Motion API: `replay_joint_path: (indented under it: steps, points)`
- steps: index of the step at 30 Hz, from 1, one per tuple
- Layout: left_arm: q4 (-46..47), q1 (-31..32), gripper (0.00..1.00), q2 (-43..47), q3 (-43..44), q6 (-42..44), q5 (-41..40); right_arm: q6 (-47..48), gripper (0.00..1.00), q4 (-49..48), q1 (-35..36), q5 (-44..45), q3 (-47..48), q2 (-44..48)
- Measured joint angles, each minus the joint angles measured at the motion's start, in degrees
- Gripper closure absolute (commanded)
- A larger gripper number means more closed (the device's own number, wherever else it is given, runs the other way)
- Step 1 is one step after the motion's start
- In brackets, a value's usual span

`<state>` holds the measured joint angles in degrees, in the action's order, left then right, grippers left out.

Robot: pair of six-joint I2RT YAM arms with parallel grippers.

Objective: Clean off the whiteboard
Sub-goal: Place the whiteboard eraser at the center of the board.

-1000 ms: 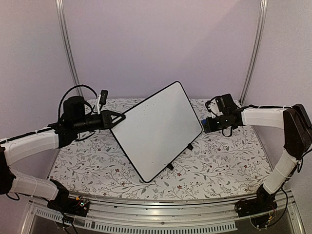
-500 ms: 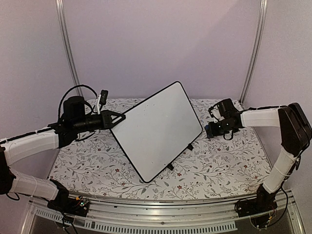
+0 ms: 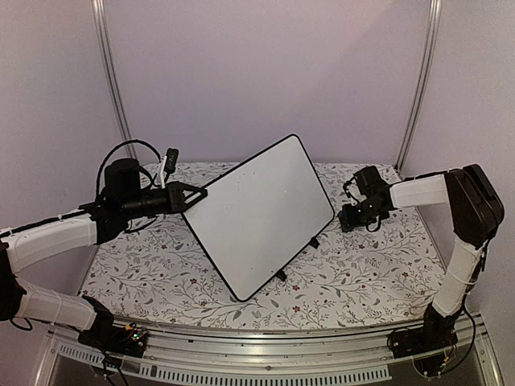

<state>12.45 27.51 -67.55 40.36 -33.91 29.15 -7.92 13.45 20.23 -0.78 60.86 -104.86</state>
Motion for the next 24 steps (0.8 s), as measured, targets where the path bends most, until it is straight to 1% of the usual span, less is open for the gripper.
replay_joint_path:
  steps: [13,24]
  points:
    - [0.0,0.0,1.00,0.0,0.0,0.0,0.0,1.1,0.65,-0.3,0.0,-3.8,1.2,-1.4]
    - [0.0,0.0,1.00,-0.1,0.0,0.0,0.0,2.3,0.65,-0.4,0.6,-4.7,1.2,-1.4]
